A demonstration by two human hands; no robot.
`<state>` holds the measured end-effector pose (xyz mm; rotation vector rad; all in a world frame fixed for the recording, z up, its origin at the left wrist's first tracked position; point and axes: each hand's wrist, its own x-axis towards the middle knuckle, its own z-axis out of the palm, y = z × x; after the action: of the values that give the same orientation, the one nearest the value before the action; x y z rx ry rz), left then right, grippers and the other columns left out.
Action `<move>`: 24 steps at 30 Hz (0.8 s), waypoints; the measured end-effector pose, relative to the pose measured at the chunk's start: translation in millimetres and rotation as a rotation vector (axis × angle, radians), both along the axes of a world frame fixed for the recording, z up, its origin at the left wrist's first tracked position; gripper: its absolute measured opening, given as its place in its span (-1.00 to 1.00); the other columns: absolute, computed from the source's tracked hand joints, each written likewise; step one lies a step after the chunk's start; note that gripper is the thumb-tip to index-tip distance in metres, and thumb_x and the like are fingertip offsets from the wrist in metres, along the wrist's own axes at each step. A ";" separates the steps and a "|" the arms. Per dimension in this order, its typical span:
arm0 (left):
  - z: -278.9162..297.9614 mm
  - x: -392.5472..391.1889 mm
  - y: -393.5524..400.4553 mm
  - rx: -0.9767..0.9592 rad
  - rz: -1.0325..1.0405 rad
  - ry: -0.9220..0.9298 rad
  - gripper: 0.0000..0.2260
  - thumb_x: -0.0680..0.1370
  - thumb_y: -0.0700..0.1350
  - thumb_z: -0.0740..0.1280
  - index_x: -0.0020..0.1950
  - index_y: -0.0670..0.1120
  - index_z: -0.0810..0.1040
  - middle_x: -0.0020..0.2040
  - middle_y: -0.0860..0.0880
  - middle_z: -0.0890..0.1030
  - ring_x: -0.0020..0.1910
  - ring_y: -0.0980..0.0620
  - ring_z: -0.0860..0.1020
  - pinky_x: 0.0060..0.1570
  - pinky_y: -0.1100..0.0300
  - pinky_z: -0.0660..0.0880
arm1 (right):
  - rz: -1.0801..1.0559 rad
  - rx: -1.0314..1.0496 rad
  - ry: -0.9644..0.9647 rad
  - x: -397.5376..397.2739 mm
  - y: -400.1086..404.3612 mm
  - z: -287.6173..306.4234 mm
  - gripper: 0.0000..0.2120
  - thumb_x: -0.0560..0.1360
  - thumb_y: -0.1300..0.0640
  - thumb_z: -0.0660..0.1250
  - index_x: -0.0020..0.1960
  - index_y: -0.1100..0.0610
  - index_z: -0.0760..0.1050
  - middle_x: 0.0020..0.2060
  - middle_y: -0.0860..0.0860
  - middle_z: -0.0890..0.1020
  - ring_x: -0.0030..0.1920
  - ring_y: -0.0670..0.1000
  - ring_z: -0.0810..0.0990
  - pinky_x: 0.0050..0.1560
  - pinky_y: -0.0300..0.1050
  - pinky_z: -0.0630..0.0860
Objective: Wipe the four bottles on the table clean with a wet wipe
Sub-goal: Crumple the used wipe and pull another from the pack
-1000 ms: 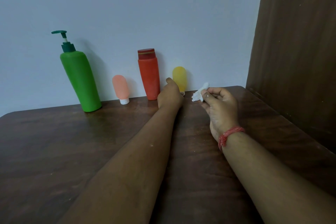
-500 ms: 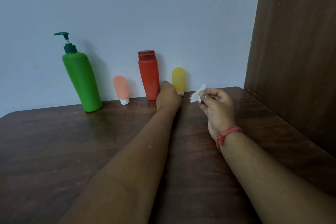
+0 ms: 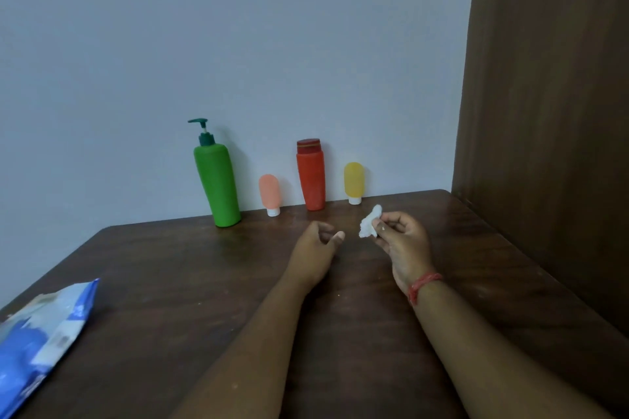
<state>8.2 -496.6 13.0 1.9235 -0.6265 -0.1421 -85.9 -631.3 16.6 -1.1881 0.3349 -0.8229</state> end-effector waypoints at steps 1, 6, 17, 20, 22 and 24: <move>-0.3 -9.6 12.7 -0.017 -0.001 0.021 -0.75 0.61 0.06 0.36 0.21 -0.03 0.51 0.03 0.08 0.60 0.00 0.12 0.58 -0.12 0.30 0.42 | 0.009 0.001 0.004 -5.9 9.8 -1.3 -0.92 0.53 0.36 0.36 -0.10 0.22 0.55 -0.16 0.08 0.70 -0.10 -0.01 0.69 -0.07 -0.14 0.62; -4.2 -61.0 67.1 -0.116 0.003 0.086 -0.83 0.62 0.08 0.32 0.10 0.02 0.54 0.03 0.04 0.67 0.02 0.11 0.61 -0.11 0.25 0.44 | 0.086 -0.016 0.028 -40.2 70.9 -6.1 -0.91 0.53 0.34 0.36 -0.11 0.19 0.55 -0.17 0.06 0.71 -0.12 -0.02 0.68 -0.11 -0.16 0.57; -4.9 -164.1 163.7 -0.190 0.036 0.172 -0.83 0.67 0.02 0.27 0.15 -0.04 0.55 -0.03 0.05 0.66 -0.30 0.18 0.46 -0.27 0.30 0.41 | 0.166 -0.127 0.060 -116.5 182.4 -11.4 -0.90 0.52 0.37 0.36 -0.13 0.22 0.57 -0.19 0.13 0.71 -0.16 0.06 0.66 -0.06 -0.04 0.60; -8.7 -178.0 183.2 -0.214 0.060 0.212 -0.87 0.64 -0.05 0.31 0.16 -0.06 0.54 -0.06 0.03 0.63 -0.33 0.13 0.44 -0.28 0.26 0.42 | 0.157 -0.180 0.077 -133.0 196.6 -10.4 -0.87 0.52 0.36 0.36 -0.15 0.19 0.60 -0.22 0.09 0.71 -0.20 0.01 0.66 -0.09 -0.08 0.58; -8.9 -182.9 192.6 -0.221 0.077 0.227 -0.87 0.63 -0.09 0.33 0.15 -0.09 0.54 -0.12 0.02 0.60 -0.35 0.13 0.43 -0.32 0.26 0.41 | 0.166 -0.190 0.083 -138.6 202.3 -10.7 -0.88 0.53 0.31 0.37 -0.17 0.19 0.60 -0.22 0.10 0.71 -0.19 0.03 0.66 -0.04 0.00 0.61; -8.6 -184.0 198.2 -0.236 0.094 0.237 -0.88 0.62 -0.12 0.34 0.12 -0.12 0.55 -0.17 0.02 0.58 -0.36 0.12 0.44 -0.33 0.25 0.41 | 0.197 -0.205 0.097 -140.7 206.4 -11.0 -0.84 0.55 0.17 0.39 -0.20 0.17 0.61 -0.20 0.15 0.69 -0.16 0.04 0.64 0.02 0.06 0.61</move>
<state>-175.8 -298.4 4.4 1.6739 -0.3755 -0.2224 -226.6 -425.0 5.6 -1.4314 0.2116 -0.6396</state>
